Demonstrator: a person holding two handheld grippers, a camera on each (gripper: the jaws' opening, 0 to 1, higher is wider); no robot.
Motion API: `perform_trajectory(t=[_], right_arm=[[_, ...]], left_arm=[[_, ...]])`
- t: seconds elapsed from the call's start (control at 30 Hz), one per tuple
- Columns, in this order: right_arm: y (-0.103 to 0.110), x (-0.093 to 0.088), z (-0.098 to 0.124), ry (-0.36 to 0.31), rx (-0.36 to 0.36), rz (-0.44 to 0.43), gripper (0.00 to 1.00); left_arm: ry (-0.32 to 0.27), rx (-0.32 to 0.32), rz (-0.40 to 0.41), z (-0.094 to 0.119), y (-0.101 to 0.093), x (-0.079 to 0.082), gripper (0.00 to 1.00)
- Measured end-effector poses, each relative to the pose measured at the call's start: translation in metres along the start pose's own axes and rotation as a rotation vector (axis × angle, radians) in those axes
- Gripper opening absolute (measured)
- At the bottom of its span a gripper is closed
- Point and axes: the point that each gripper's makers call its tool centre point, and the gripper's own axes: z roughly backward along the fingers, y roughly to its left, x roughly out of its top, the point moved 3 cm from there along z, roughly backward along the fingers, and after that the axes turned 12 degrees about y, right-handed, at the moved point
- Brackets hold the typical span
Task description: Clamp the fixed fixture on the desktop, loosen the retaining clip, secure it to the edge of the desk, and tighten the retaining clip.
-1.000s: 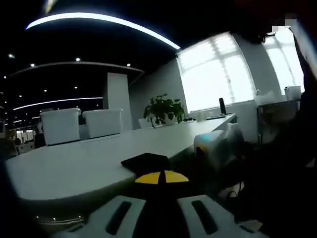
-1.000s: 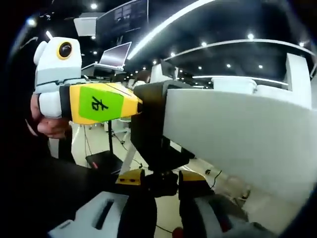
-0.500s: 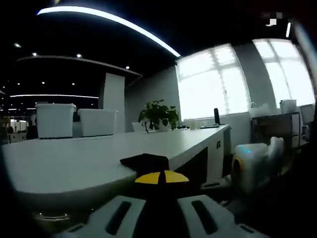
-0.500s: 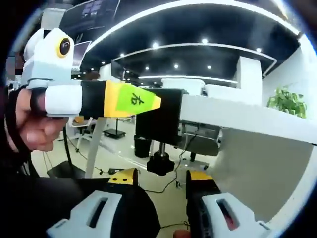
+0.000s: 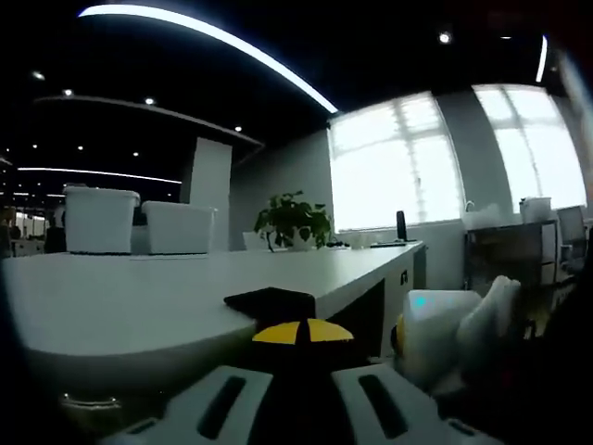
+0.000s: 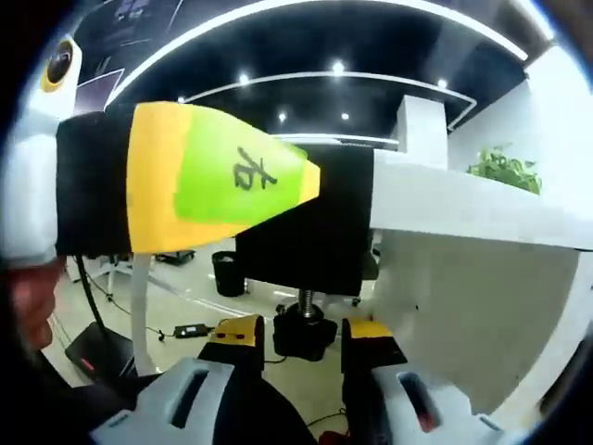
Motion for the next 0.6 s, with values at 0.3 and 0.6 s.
perform_trajectory(t=[0.3,0.6], right_arm=[[-0.003,-0.002,-0.001,-0.005,0.093,0.056,0.22],[-0.006,-0.002,-0.012,0.011,0.375,0.160,0.21]], left_arm=[[0.007,0.018,-0.028,0.000,0.000,-0.001,0.01],[0.019,0.042,-0.064,-0.001,-0.001,0.000,0.01]])
